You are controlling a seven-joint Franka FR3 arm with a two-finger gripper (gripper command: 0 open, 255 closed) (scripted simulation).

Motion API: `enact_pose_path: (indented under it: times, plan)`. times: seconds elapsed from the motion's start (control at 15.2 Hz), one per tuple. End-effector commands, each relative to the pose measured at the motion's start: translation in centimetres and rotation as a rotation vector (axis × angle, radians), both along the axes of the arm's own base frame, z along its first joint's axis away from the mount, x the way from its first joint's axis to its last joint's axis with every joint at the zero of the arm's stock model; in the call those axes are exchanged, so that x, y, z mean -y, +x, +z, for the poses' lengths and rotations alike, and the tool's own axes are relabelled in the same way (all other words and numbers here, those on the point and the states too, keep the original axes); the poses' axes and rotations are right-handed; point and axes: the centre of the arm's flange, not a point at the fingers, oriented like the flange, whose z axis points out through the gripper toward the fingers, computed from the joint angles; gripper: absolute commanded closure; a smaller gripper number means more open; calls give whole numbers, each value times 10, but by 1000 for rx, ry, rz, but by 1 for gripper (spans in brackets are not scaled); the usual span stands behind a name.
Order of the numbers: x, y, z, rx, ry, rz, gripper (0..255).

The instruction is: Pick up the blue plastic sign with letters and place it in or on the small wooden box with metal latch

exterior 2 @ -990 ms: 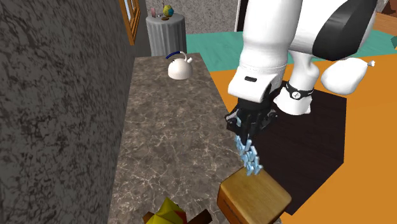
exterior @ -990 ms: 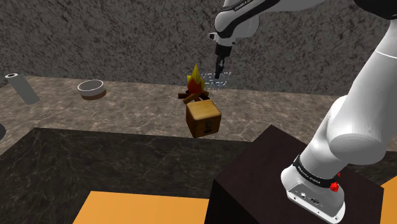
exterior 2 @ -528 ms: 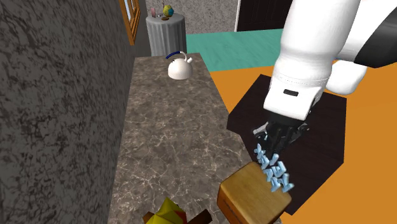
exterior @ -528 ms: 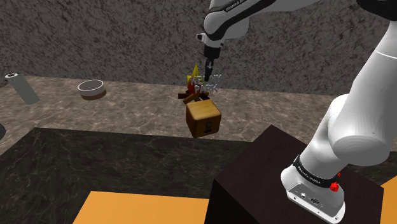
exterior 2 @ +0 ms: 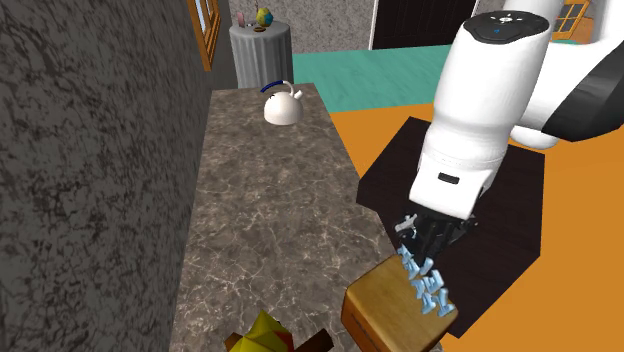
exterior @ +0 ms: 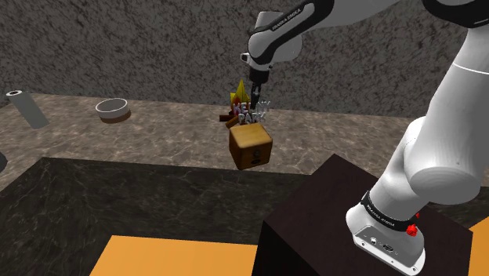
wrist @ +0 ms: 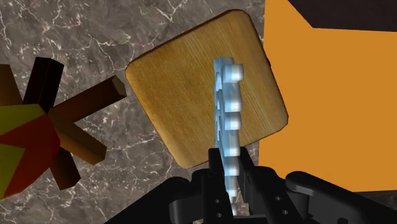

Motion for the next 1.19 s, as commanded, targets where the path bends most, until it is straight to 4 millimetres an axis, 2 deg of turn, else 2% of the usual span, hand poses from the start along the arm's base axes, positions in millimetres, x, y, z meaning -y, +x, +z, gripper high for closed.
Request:
enact_pose_path:
  times: [0.0, 0.66, 1.12]
  plan:
    - [1, 0, -11, 1, 0, 0, 255]
    - [1, 0, -65, 1, 0, 0, 255]
    - [1, 0, -65, 1, 0, 0, 255]
